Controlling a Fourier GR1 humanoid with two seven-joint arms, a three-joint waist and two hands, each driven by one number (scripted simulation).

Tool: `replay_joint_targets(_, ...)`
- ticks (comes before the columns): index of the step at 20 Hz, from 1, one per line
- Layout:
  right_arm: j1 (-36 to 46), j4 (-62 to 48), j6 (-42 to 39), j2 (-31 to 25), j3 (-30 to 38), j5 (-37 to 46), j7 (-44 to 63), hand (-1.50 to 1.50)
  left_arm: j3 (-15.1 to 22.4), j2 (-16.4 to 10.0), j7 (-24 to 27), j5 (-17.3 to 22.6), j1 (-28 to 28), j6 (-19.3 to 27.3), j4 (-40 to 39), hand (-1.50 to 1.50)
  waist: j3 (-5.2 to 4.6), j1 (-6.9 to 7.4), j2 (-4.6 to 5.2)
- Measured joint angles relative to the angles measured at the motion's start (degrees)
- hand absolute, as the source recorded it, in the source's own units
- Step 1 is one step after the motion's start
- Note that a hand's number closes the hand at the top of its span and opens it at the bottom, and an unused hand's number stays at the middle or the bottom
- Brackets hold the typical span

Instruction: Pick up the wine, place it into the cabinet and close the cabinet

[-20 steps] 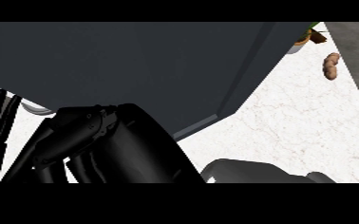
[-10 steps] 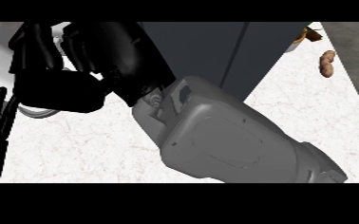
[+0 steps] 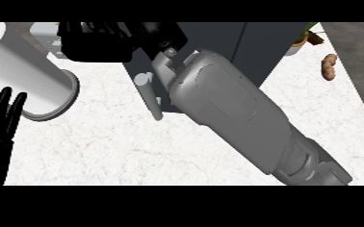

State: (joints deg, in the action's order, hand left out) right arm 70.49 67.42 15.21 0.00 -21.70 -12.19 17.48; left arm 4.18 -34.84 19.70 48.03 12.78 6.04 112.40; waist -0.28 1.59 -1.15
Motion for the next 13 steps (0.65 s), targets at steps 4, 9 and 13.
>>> replay_joint_targets(4, 0.1, -2.6, -2.3, 0.0, 1.0, 0.1, -3.1, 1.5, -1.2, -0.4, -1.5, 0.6, -0.7, -0.1, 0.3, -1.5, 0.02, 0.13, -0.5)
replay_joint_targets(9, 0.0, -4.4, -5.2, -1.5, 0.9, 1.2, -6.4, 1.5, -1.2, -0.2, -2.5, 0.4, -1.6, 0.3, 0.5, -1.5, -0.2, 0.43, -0.96)
replay_joint_targets(13, -0.6, -4.6, -7.1, -2.8, 0.4, 2.3, -8.6, 1.5, -1.2, 0.1, -2.8, 0.3, -2.6, 0.2, -0.3, -1.5, -0.26, 0.32, -1.2)
